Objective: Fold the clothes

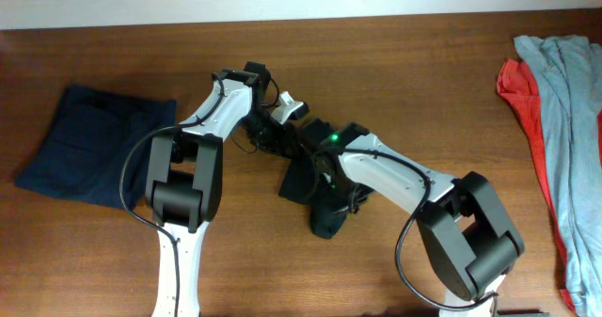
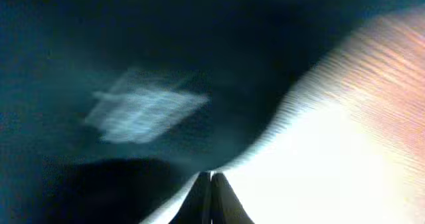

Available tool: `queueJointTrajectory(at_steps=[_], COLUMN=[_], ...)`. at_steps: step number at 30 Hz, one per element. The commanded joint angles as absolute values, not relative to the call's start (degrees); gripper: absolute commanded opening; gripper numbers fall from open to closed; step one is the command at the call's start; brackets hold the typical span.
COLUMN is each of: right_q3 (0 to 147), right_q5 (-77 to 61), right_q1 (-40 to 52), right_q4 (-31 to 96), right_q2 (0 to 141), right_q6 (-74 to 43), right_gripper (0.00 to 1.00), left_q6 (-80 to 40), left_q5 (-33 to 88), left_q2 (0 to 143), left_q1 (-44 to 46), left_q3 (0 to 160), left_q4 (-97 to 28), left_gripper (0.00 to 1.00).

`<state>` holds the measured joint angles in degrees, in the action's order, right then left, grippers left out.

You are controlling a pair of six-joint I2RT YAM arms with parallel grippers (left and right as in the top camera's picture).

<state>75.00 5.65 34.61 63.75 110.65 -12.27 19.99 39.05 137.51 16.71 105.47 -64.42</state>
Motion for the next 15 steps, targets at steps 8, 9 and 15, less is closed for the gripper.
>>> queueJointTrajectory(at_steps=[8,9,15], right_q3=[75.8,76.0,76.1], right_q5=[6.7,-2.0,-33.2], right_q1=[20.7,20.3,25.8], right_q4=[66.7,65.4,56.1], right_q2=[110.6,110.2,107.8], right_q6=[-19.0,-11.9,5.1], right_gripper=[0.04,0.04,0.06], left_q6=[20.2,20.2,20.2], left_q5=[39.3,39.3,39.3], left_q2=[139.3,139.3,139.3], left_q1=[16.7,16.7,16.7], left_q3=[105.0,105.0,105.0], left_q4=[-64.2,-64.2,-63.9], left_gripper=[0.20,0.20,0.20])
